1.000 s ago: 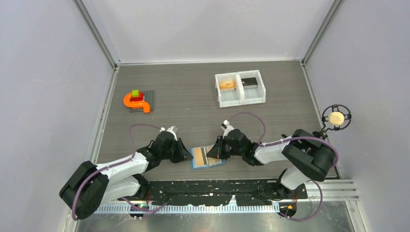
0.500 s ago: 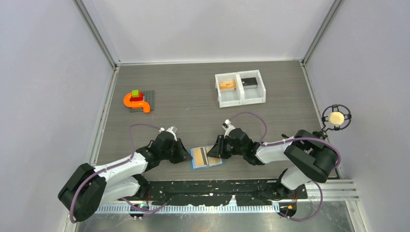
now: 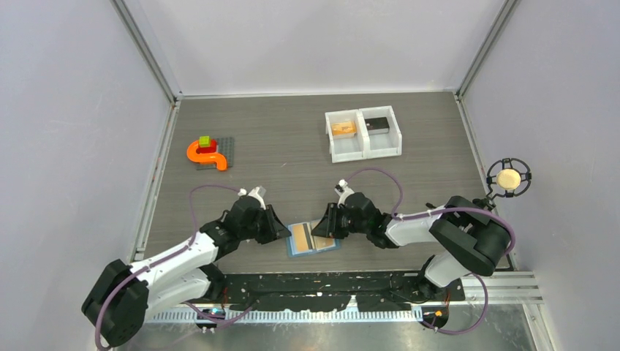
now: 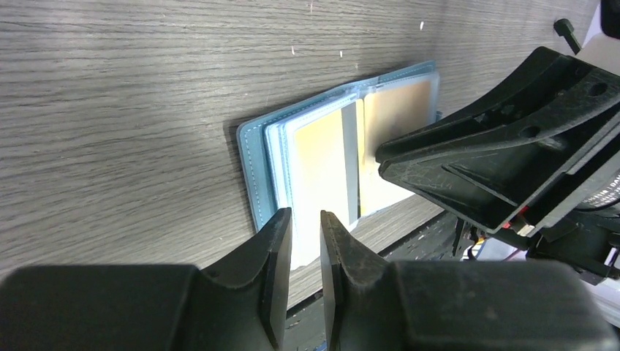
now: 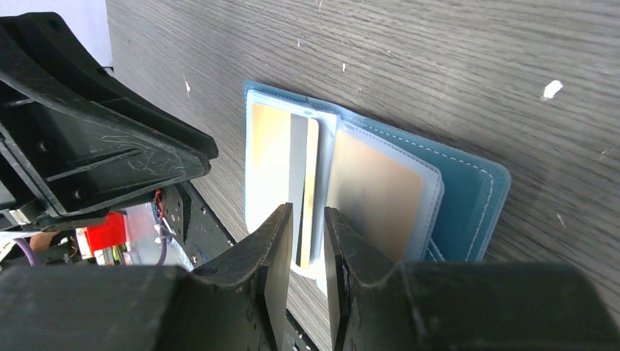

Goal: Take the credit cards out of the card holder
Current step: Remove the credit card from the card holder, then place the credit card in the storage box.

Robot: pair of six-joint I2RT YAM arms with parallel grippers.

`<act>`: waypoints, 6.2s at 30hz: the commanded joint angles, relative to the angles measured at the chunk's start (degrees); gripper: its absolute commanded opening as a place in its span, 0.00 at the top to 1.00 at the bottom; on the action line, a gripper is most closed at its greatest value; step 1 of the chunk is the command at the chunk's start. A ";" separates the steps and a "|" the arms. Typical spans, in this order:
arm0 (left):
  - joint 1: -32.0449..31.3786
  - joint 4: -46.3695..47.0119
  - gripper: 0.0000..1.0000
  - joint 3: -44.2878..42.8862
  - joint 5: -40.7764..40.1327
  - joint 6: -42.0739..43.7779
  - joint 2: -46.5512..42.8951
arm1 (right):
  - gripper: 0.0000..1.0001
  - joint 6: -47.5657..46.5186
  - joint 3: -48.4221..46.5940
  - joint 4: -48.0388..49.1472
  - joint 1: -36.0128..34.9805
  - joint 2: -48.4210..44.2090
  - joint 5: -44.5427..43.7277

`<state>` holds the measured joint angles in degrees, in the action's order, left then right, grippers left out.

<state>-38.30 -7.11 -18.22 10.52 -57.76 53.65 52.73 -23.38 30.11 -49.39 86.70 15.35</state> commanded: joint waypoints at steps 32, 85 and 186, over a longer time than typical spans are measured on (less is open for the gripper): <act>-0.92 -0.42 0.83 -0.23 -3.48 0.63 15.35 | 0.95 2.46 2.73 13.45 1.88 4.96 5.70; -0.74 -7.04 0.25 -16.33 1.22 -12.30 -9.91 | 0.95 -70.93 -3.65 -1.12 -30.58 -29.13 -44.49; -0.65 0.35 1.00 -14.21 37.73 26.44 -7.24 | 0.71 -50.69 -31.08 -43.37 0.69 -16.02 34.85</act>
<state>-38.83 -10.22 -32.42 44.77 -31.03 47.27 1.15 -52.49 -12.53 -48.95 72.36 51.13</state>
